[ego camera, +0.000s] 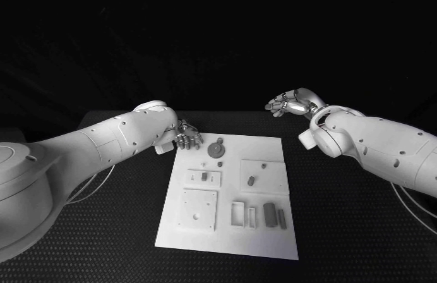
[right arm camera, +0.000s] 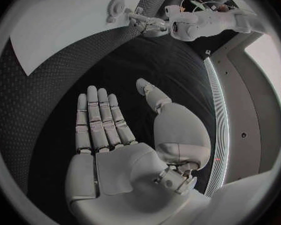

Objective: Assemble the parts on the task board

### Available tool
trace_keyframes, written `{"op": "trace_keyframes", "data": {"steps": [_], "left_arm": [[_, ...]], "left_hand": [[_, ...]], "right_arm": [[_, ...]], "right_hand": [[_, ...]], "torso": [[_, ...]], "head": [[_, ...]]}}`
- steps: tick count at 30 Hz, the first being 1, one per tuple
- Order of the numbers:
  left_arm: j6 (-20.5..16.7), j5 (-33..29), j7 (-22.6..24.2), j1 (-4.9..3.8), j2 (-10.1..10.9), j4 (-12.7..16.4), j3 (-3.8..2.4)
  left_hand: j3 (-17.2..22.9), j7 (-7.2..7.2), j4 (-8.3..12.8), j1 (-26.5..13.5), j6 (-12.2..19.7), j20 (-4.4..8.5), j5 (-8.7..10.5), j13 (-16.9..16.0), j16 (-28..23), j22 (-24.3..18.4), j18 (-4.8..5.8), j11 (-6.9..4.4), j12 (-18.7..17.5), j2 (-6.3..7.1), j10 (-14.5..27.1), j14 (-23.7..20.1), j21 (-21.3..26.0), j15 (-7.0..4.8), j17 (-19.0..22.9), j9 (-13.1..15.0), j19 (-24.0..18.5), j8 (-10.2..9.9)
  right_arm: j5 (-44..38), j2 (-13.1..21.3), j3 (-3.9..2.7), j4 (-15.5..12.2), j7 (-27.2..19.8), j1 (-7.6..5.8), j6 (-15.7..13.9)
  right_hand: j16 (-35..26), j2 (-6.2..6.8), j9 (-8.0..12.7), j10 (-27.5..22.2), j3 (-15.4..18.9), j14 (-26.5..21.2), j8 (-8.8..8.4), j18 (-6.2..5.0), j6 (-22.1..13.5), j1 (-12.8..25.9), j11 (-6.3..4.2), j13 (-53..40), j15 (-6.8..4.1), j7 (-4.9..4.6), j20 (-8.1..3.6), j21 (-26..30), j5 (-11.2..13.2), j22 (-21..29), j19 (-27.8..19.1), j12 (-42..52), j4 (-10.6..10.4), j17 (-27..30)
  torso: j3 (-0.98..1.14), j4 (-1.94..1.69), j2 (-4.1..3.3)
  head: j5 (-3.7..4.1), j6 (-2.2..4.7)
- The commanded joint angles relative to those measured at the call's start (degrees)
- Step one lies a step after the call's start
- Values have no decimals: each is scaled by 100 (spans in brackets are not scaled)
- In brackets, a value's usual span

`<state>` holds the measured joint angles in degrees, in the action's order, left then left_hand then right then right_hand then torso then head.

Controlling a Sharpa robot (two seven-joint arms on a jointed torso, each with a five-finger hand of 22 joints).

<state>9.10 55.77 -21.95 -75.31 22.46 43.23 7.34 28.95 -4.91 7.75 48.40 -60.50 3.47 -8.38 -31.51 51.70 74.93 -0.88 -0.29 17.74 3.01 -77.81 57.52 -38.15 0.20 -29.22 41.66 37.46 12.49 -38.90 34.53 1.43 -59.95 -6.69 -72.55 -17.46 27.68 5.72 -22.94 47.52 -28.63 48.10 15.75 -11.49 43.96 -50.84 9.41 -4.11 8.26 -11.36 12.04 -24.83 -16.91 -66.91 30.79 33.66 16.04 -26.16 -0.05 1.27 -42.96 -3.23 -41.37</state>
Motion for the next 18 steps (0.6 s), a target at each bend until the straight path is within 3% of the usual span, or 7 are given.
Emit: {"op": "trace_keyframes", "data": {"steps": [1, 18], "left_arm": [[133, -75, 62, -1, -8, 5, -4], [173, -177, 64, 1, -5, -16, -5]], "left_hand": [[-1, -14, 41, 10, -40, 142, -21, -5, 21, 60, 88, -34, 38, -43, 6, 6, 15, -37, 3, 0, 2, 26], [23, -3, 130, 26, -69, 146, -26, -11, 36, 59, 88, -41, 62, -90, -3, 14, 16, -42, 7, -8, 18, 52]], "right_arm": [[4, -6, -3, -7, -49, 1, 72], [5, -15, -3, 4, -49, 1, 74]], "right_hand": [[-32, -2, 10, 33, -22, -8, 30, 35, -13, 70, -1, 9, 44, -128, 17, 34, -30, -7, -29, -13, -13, 6], [-31, -2, 12, 33, -22, -8, 32, 35, -13, 75, -1, 10, 44, -128, 18, 38, -28, -14, -29, -11, -10, 7]], "torso": [[0, 1, 1], [2, 0, 0]], "head": [[0, -8], [0, -25]]}}
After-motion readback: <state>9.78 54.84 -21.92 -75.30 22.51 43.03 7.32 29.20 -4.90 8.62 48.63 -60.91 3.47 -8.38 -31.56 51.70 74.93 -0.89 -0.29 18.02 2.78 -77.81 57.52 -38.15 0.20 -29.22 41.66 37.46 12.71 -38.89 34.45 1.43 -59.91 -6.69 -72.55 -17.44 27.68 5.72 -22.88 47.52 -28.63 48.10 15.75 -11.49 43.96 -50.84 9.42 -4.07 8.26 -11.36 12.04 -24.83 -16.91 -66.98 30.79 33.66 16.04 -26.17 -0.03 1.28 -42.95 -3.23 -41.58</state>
